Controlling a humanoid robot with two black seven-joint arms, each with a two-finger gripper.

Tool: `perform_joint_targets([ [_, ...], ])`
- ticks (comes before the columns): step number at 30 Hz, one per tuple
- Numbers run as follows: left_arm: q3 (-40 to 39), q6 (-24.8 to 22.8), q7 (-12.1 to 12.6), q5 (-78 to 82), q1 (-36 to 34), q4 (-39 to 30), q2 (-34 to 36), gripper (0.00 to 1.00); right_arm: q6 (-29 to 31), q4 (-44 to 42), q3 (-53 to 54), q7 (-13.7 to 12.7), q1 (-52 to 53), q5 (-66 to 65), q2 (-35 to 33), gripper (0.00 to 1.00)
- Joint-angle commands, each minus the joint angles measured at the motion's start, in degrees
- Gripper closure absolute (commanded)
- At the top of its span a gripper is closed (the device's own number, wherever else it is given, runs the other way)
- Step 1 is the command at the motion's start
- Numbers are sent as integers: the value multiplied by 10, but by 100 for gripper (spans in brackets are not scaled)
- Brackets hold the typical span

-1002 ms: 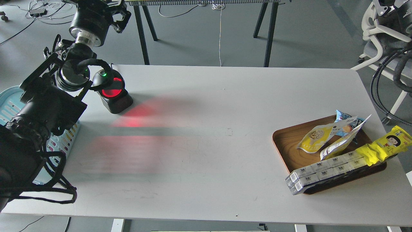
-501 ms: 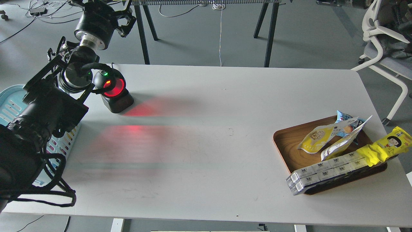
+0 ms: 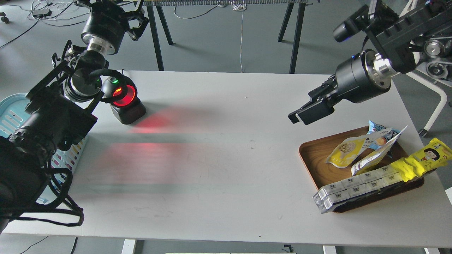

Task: Scan snack and place in basket
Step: 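Reach the right gripper down to the yellow snack packet on the tray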

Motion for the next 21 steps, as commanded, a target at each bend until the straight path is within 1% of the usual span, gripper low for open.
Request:
perform_joint_targets([
  [1,-1,2,2,0,7,-1,2,0,-85,13,-46,0,3,-157,5,1],
  [3,0,2,2,0,7,-1,2,0,-125,12,-72,0,-2,-217,5,1],
  [5,0,3,2,0,7,0,3,0,-148,13,-93,0,-3,-253,4,2],
  [8,0,3,2,0,5,2,2,0,-161,14,-112,0,-5,-285,-1,2],
  [12,0,4,3,0,1,4,1,0,-184,14,-130,0,-7,-340,-9,5],
  [16,0,6,4,0,1,5,2,0,-185,12,-152,0,-10,-369,-17,5],
  [21,0,4,3,1,2,6,16,0,-185,10,-161,0,-27,-374,-21,5],
])
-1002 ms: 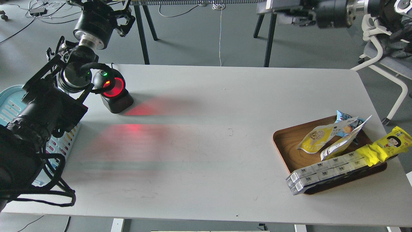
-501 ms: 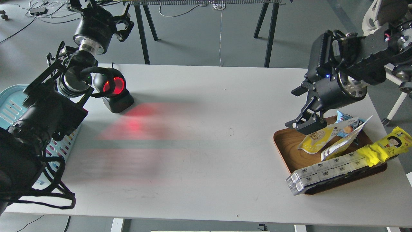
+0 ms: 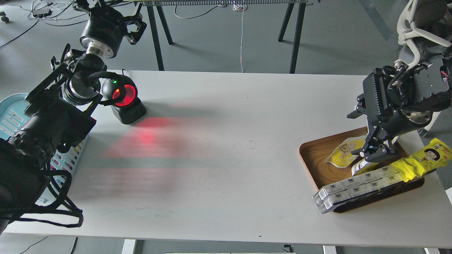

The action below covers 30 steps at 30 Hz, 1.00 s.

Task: Scan snack and place in basket
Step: 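Reach the right gripper down to the yellow snack packet on the tray, then close the right gripper on the yellow packet and lift it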

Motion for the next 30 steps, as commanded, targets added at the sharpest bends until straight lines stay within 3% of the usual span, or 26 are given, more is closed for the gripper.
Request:
perform_joint_targets([
  [1,0,-2,0,0,3,1,13,0,0,-6,-3,0,-17,-1,-2,6],
  [5,0,-7,1,0,5,1,16,0,0,-40,-1,0,-43,-1,-2,19],
  [10,0,-7,1,0,3,1,16,0,-4,-82,11,0,-71,-1,-1,28],
  [14,0,-8,1,0,1,1,17,0,-4,-87,15,0,-75,0,-2,57],
  [26,0,-9,3,0,2,1,17,0,-4,-97,38,0,-99,6,-2,65],
  [28,0,-9,3,0,2,1,17,0,-4,-96,38,0,-99,7,-2,72],
  [30,0,-9,3,0,2,1,17,0,-5,-94,41,0,-99,7,-2,87],
])
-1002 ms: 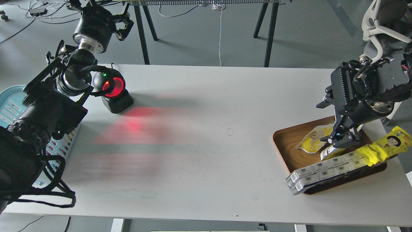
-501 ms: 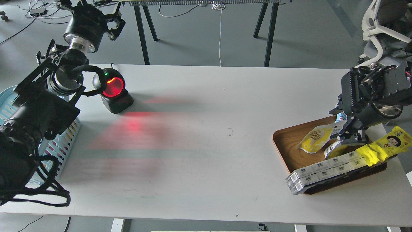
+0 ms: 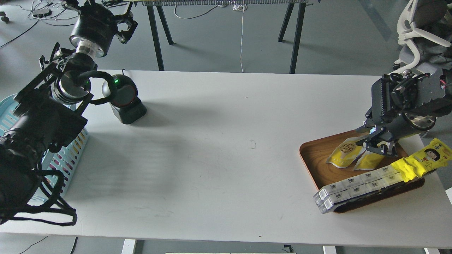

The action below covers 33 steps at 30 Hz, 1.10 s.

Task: Scan snack and place in basket
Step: 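Close the right gripper on the yellow packet and lift it, then carry the yellow packet toward the table center and lower it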

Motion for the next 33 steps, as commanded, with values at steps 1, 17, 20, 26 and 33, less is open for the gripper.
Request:
perform_joint_targets([
  [1,0,0,0,0,0,0,0,0,-3,3,7,0,0,0,-1,94],
  [17,0,0,0,0,-1,0,11,0,-32,14,18,0,52,28,-7,100],
  [20,0,0,0,0,-1,0,11,0,-30,30,36,0,71,49,-2,100],
  [26,0,0,0,0,-2,0,9,0,-29,30,77,0,89,100,47,100],
  [33,0,1,0,0,-7,0,10,0,-30,24,105,0,84,159,133,100],
])
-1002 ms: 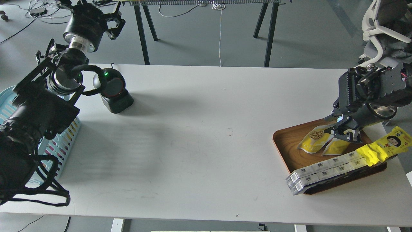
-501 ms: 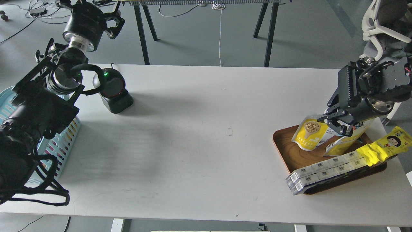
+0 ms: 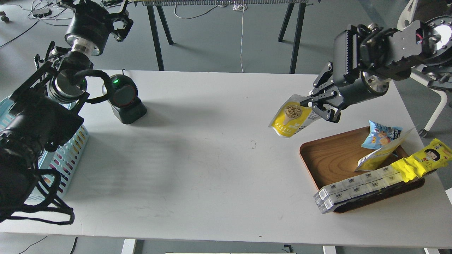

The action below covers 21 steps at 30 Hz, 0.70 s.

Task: Scan snack and place in basket
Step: 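Carry the yellow packet toward the table center and lower it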

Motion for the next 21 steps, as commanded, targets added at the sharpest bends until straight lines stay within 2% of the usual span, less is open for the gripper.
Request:
perform_joint_targets([
  [1,0,0,0,0,-3,0,1,0,-1,-7,9,0,-2,45,53,100],
  [6,0,1,0,0,-2,0,1,0,-1,-11,19,0,-8,120,115,100],
  [15,0,1,0,0,-1,0,1,0,-5,-68,51,0,-55,145,171,100],
  [21,0,1,0,0,2,0,0,0,-6,-93,57,0,-80,216,216,100],
])
